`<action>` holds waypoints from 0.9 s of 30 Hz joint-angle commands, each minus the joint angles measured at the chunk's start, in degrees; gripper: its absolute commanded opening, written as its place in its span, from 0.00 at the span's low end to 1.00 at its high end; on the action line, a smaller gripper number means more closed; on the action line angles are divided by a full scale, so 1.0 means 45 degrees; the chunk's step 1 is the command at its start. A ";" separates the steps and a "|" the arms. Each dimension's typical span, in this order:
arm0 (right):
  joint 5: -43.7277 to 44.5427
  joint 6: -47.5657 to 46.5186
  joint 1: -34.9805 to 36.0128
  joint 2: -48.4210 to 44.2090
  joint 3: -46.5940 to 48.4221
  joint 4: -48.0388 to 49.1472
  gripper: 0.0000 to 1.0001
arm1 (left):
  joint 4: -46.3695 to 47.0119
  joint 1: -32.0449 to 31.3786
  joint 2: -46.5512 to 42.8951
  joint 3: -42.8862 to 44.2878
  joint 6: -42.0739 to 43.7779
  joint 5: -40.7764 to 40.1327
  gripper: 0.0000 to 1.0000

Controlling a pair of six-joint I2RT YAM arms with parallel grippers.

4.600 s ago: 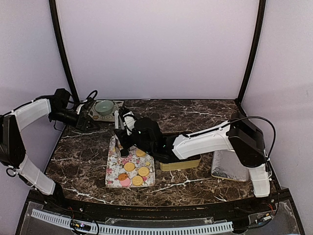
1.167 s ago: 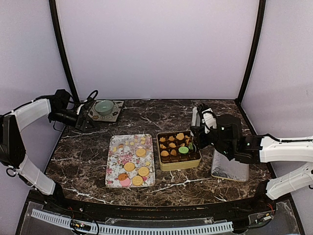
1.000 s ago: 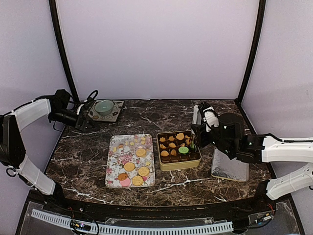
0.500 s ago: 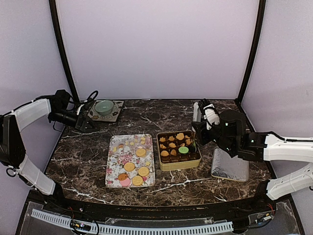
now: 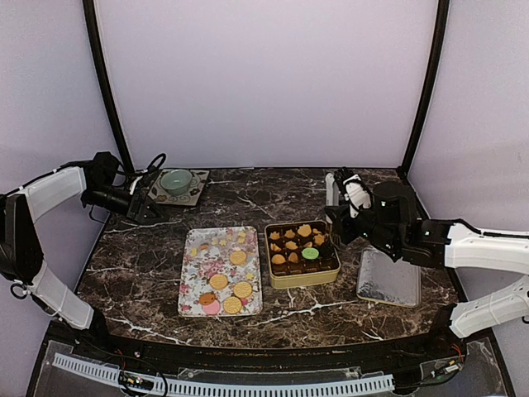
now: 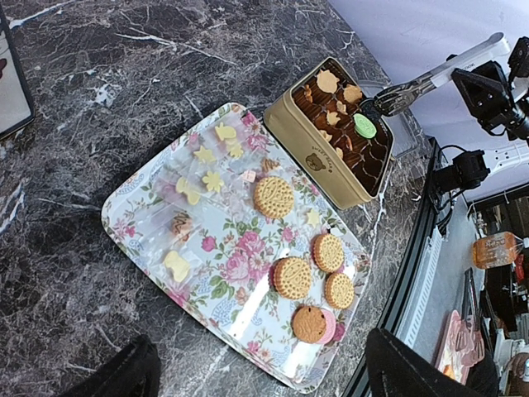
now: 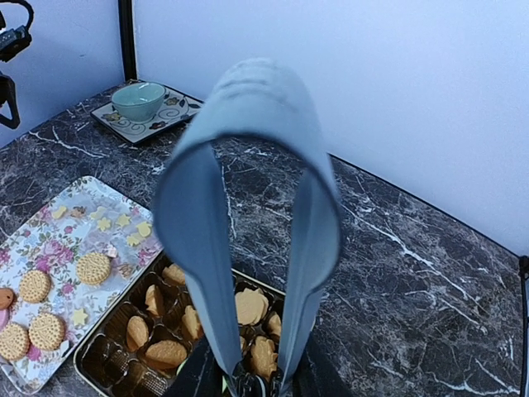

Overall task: Pack the cookies
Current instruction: Place the fake cookies in the empty pocket of the box.

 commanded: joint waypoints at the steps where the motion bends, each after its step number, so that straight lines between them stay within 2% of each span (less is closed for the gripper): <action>1: -0.1203 -0.0280 -0.0351 0.0346 0.0509 -0.0207 0.28 | -0.0410 0.0041 -0.0341 0.0207 0.0128 0.0128 0.88; 6: -0.1913 -0.0425 -0.0716 0.0386 0.0524 -0.0057 0.29 | -0.0469 0.0034 -0.0323 0.0309 0.0077 0.0073 0.88; 18: -0.2765 -0.1633 -0.0716 0.0383 0.0850 -0.0749 0.22 | -0.0488 0.0046 -0.0138 0.0422 -0.0014 -0.0085 0.87; 24: -0.2900 -0.1705 -0.0724 0.0255 0.0746 -0.0811 0.28 | -0.0523 0.0029 -0.0088 0.0471 -0.0009 -0.0021 0.86; 27: -0.2696 -0.1551 -0.0717 0.0197 0.0653 -0.0640 0.36 | -0.0574 0.0057 -0.0088 0.0475 0.0039 -0.0021 0.86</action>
